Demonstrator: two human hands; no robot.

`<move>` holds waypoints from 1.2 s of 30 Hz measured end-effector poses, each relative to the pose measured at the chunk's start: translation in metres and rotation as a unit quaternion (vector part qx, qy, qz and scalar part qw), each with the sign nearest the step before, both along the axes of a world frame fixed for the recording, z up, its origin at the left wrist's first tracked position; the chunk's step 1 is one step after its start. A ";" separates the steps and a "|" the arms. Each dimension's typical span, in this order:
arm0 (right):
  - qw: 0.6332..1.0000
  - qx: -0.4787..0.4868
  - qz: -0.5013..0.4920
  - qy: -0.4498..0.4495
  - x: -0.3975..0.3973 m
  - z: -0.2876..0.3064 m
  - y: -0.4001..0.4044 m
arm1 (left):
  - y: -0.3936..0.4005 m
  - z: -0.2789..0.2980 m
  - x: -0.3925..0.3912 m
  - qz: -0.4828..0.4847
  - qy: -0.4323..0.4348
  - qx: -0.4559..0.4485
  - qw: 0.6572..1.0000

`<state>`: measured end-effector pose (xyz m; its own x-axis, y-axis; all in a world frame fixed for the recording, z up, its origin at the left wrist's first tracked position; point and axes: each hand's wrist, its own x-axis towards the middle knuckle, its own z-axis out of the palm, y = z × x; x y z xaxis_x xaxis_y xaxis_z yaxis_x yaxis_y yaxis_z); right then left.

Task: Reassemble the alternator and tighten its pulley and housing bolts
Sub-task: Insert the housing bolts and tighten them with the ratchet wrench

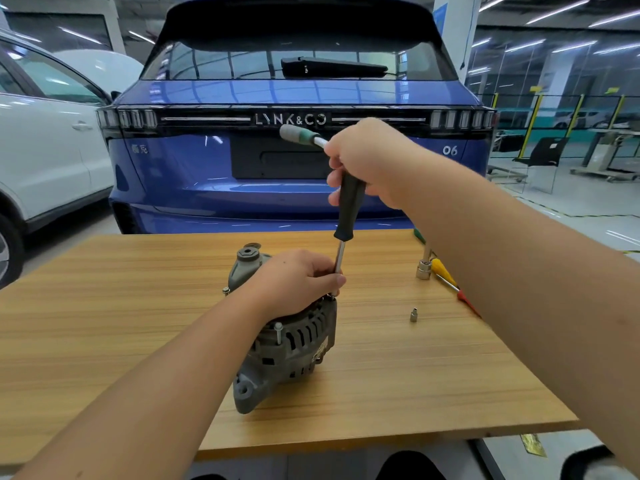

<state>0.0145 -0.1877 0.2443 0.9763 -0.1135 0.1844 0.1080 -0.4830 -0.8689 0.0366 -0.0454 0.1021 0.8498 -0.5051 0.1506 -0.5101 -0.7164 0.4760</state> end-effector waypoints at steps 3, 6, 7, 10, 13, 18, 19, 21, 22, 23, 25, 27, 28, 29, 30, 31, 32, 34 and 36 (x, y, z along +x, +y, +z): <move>0.939 0.307 0.113 0.108 -0.006 -0.012 -0.006 | 0.001 -0.001 0.002 0.004 0.002 -0.008 1.000; 0.883 0.441 0.150 0.059 -0.003 -0.037 0.001 | 0.001 -0.002 0.002 0.009 0.004 -0.018 1.000; 0.872 0.465 0.151 0.022 -0.002 -0.044 0.005 | 0.000 -0.002 0.002 0.012 0.004 -0.021 1.000; 0.910 0.354 0.104 -0.188 0.001 -0.055 0.015 | -0.001 -0.003 0.002 0.017 0.008 -0.019 1.000; 0.900 -0.059 -0.025 -0.432 0.008 -0.061 0.007 | -0.001 -0.002 0.003 0.013 0.003 0.000 1.000; 0.854 -0.259 -0.030 -0.450 0.010 -0.061 0.001 | 0.000 -0.001 0.002 0.014 -0.001 -0.001 1.000; 0.853 -0.259 -0.028 -0.452 0.010 -0.061 0.000 | 0.000 -0.001 0.002 0.013 -0.003 0.000 1.000; 0.853 -0.251 -0.018 -0.458 0.010 -0.062 0.000 | -0.001 0.000 0.001 0.012 -0.006 0.000 1.000; 0.854 -0.249 -0.009 -0.457 0.010 -0.063 -0.001 | -0.001 0.000 0.000 0.012 -0.005 0.000 1.000; 0.854 -0.253 0.000 -0.454 0.009 -0.064 -0.001 | -0.001 0.001 0.000 0.011 -0.005 0.000 1.000; 0.856 -0.257 0.021 -0.448 0.007 -0.065 -0.001 | -0.001 0.001 -0.001 0.011 -0.003 0.000 1.000; 0.858 -0.267 0.042 -0.437 0.004 -0.065 -0.001 | -0.001 0.001 -0.002 0.012 -0.002 -0.006 1.000; 0.859 -0.273 0.053 -0.430 0.004 -0.065 -0.001 | -0.001 0.001 -0.003 0.013 0.000 -0.009 1.000; 0.860 -0.275 0.064 -0.425 0.004 -0.065 -0.001 | -0.001 0.001 -0.003 0.013 0.001 -0.012 1.000; 0.862 -0.274 0.076 -0.420 0.003 -0.065 -0.001 | -0.001 0.001 -0.004 0.015 0.002 -0.012 1.000; 0.863 -0.271 0.085 -0.417 0.003 -0.064 -0.002 | -0.001 0.001 -0.004 0.018 0.003 -0.011 1.000; 0.863 -0.269 0.091 -0.419 0.002 -0.063 -0.002 | -0.002 0.001 -0.004 0.019 0.004 -0.010 1.000; 0.854 -0.289 0.076 -0.426 -0.001 -0.059 0.000 | -0.002 0.001 -0.004 0.019 0.006 -0.010 1.000; 0.835 -0.372 -0.002 -0.405 -0.003 -0.052 0.004 | -0.002 0.001 -0.004 0.013 0.005 -0.008 1.000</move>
<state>0.0116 -0.1838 0.1928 0.4960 0.3229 0.8060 0.5120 -0.8585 0.0289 0.0326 -0.0472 0.1030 0.8636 -0.4811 0.1508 -0.4877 -0.7211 0.4922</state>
